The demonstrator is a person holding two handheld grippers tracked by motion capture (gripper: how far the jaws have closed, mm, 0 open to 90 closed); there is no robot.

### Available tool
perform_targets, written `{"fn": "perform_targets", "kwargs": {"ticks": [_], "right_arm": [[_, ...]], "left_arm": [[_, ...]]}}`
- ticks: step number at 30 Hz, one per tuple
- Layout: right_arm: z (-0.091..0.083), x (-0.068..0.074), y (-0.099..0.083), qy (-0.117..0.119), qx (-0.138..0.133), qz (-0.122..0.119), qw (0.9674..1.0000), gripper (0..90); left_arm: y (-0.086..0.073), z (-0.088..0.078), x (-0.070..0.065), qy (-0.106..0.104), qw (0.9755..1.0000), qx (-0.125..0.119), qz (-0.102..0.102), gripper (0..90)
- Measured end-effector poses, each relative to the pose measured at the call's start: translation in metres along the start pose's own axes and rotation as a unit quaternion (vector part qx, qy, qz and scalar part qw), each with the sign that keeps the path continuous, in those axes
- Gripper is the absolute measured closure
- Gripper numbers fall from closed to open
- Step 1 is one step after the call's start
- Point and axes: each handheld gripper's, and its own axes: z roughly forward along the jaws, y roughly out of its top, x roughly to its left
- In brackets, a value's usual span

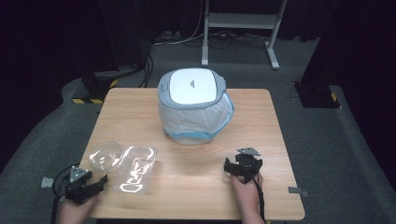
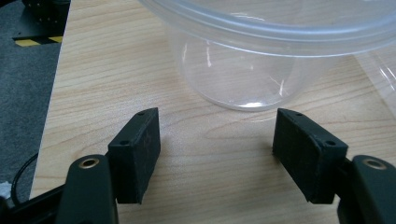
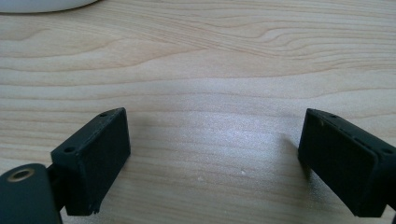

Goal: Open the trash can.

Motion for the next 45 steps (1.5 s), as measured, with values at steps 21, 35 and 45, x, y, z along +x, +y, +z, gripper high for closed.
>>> {"fn": "perform_targets", "kwargs": {"ticks": [21,35,45], "right_arm": [[-0.006,0.002,-0.005,0.025,-0.006,-0.025,0.9994,17.5],[-0.014,0.0,-0.007,0.048,-0.021,-0.034,0.9981,47.4],[-0.018,0.001,-0.008,0.05,-0.031,-0.035,0.9977,50.5]], "left_arm": [[-0.006,-0.008,0.001,-0.021,0.9997,-0.012,0.001,44.5],[-0.005,-0.049,-0.004,-0.047,0.9979,-0.045,0.004,65.6],[0.034,-0.069,-0.029,-0.069,0.9934,-0.086,0.031,71.1]]}}
